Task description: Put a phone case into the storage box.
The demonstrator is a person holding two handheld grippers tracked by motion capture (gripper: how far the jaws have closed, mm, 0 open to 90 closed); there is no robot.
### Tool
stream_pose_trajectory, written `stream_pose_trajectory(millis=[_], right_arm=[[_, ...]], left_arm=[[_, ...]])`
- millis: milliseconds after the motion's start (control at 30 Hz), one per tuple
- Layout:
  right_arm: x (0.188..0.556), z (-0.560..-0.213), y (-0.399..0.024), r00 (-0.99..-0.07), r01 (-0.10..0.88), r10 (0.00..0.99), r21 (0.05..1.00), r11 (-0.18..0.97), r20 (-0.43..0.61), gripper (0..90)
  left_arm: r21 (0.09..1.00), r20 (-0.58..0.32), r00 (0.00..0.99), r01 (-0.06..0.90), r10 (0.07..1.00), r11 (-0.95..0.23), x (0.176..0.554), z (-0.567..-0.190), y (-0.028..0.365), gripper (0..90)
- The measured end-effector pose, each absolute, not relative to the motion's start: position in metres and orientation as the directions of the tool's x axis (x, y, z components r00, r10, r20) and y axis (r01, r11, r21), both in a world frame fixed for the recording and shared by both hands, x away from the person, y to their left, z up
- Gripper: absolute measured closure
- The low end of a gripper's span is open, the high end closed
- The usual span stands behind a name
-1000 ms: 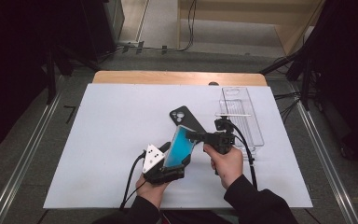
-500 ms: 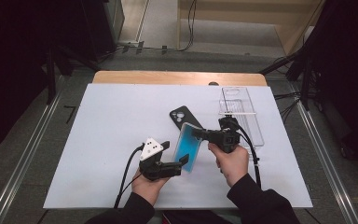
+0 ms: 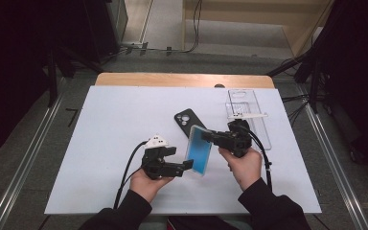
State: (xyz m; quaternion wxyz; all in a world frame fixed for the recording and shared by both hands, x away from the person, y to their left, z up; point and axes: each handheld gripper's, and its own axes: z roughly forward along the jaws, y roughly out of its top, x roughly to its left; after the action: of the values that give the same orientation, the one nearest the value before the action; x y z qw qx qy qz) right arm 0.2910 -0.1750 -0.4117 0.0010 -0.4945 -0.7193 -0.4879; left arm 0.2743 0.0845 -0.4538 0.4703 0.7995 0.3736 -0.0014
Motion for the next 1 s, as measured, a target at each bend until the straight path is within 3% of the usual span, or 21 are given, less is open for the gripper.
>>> stream_pose_trajectory(millis=[633,1000], right_arm=[[0.286,-0.411,-0.186,-0.624,0.648,0.657,0.75,0.133,0.423,76.7],[0.29,-0.408,-0.186,-0.749,0.568,0.563,0.776,0.275,0.349,76.7]], left_arm=[[0.713,-0.39,0.79,0.585,0.473,-0.388,0.297,-0.434,0.09,15.5],[0.689,-0.393,0.823,0.559,0.41,-0.462,0.309,-0.425,0.089,17.5]])
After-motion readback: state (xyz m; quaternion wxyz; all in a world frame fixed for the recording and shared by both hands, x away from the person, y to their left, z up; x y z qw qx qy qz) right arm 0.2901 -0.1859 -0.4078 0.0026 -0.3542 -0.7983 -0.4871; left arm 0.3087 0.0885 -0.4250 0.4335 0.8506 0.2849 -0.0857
